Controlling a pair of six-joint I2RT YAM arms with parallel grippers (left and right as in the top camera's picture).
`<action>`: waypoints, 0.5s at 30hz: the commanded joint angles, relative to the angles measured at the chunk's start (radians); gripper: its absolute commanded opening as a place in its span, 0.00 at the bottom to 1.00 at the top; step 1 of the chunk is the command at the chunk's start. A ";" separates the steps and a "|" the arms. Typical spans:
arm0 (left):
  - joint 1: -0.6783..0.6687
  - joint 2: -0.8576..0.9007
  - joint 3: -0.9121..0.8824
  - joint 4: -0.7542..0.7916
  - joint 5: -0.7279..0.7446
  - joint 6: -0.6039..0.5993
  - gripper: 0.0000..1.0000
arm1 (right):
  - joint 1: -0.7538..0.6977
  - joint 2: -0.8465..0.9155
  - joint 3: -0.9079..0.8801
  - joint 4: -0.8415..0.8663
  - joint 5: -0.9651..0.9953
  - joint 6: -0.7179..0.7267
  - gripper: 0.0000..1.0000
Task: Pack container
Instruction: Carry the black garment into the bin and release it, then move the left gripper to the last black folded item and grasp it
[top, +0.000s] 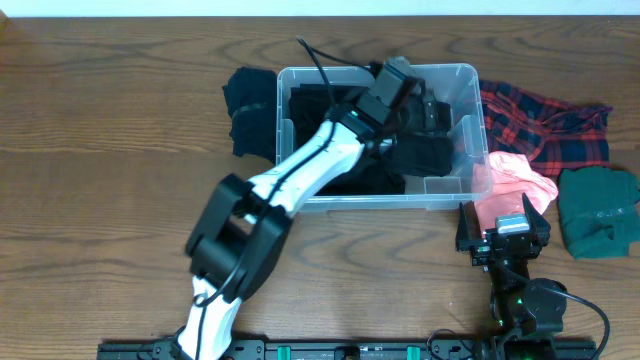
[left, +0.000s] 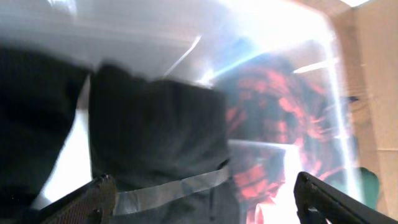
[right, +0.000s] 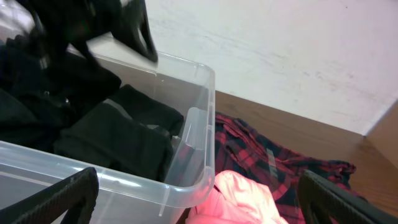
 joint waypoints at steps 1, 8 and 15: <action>0.044 -0.111 0.006 -0.034 -0.011 0.137 0.92 | -0.003 -0.002 -0.002 -0.004 0.003 -0.009 0.99; 0.171 -0.203 0.006 -0.229 -0.143 0.209 0.96 | -0.003 -0.002 -0.002 -0.004 0.003 -0.010 0.99; 0.363 -0.233 0.006 -0.359 -0.156 0.216 0.98 | -0.003 -0.002 -0.002 -0.004 0.003 -0.009 0.99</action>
